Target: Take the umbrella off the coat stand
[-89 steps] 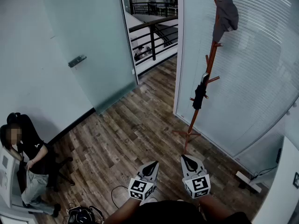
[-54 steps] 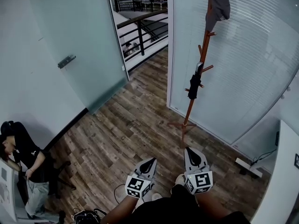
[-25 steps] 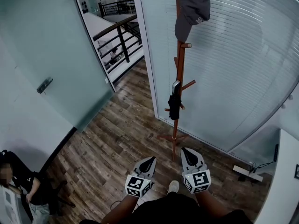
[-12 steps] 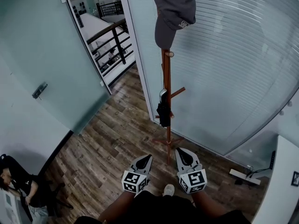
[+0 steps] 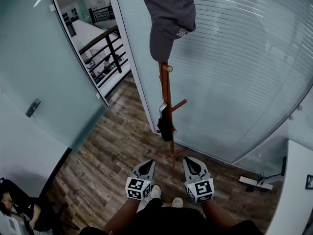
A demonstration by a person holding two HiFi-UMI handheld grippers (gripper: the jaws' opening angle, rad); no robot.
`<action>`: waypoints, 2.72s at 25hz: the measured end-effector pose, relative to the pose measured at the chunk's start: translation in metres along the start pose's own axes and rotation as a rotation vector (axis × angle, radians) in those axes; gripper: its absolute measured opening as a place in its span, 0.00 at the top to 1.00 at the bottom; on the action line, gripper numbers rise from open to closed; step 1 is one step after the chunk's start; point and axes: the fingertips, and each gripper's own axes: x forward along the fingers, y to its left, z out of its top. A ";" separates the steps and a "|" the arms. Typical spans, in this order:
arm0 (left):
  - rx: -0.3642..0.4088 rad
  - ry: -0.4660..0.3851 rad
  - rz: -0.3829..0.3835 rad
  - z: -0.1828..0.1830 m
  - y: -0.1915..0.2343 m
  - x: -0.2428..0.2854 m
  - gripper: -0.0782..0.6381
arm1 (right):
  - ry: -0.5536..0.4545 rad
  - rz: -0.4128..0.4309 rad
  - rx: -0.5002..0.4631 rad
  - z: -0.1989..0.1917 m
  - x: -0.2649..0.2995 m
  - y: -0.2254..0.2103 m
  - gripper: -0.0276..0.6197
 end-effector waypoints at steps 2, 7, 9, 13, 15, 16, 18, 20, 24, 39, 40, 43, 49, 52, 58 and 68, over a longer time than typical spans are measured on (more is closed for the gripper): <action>0.011 -0.006 -0.028 0.006 0.004 0.013 0.87 | 0.011 -0.019 -0.016 -0.002 0.008 -0.004 0.95; 0.043 -0.021 -0.127 0.019 0.005 0.045 0.84 | 0.038 -0.050 -0.024 -0.007 0.032 -0.015 0.95; 0.050 -0.021 -0.142 0.021 0.009 0.055 0.75 | 0.046 -0.061 -0.020 -0.007 0.040 -0.017 0.95; 0.070 -0.021 -0.114 0.026 0.027 0.079 0.60 | 0.063 -0.086 -0.017 -0.009 0.056 -0.024 0.95; 0.071 -0.004 -0.113 0.024 0.033 0.092 0.50 | 0.073 -0.097 -0.015 -0.012 0.061 -0.027 0.95; 0.066 0.009 -0.123 0.022 0.033 0.099 0.46 | 0.077 -0.101 -0.016 -0.013 0.063 -0.028 0.95; 0.058 0.031 -0.146 0.018 0.032 0.111 0.42 | 0.078 -0.110 -0.021 -0.012 0.066 -0.030 0.95; 0.054 0.047 -0.161 0.018 0.033 0.122 0.42 | 0.084 -0.125 -0.025 -0.010 0.066 -0.033 0.95; 0.074 0.086 -0.156 0.016 0.035 0.146 0.42 | 0.100 -0.169 -0.006 -0.015 0.059 -0.044 0.95; 0.070 0.131 -0.129 0.007 0.035 0.203 0.42 | 0.170 -0.234 0.016 -0.045 0.039 -0.051 0.95; 0.080 0.140 -0.124 0.006 0.036 0.205 0.42 | 0.174 -0.236 0.022 -0.046 0.038 -0.051 0.95; 0.111 0.155 -0.112 0.004 0.038 0.208 0.45 | 0.179 -0.241 0.031 -0.051 0.037 -0.051 0.95; 0.116 0.152 -0.124 0.005 0.037 0.201 0.52 | 0.191 -0.258 0.028 -0.049 0.037 -0.055 0.95; 0.122 0.145 -0.144 0.006 0.033 0.197 0.53 | 0.190 -0.249 0.032 -0.050 0.041 -0.053 0.95; 0.160 0.109 -0.188 0.015 0.022 0.180 0.53 | 0.189 -0.235 0.060 -0.054 0.046 -0.056 0.95; 0.089 0.028 -0.192 0.059 0.019 0.155 0.54 | 0.185 -0.219 0.082 -0.059 0.045 -0.055 0.95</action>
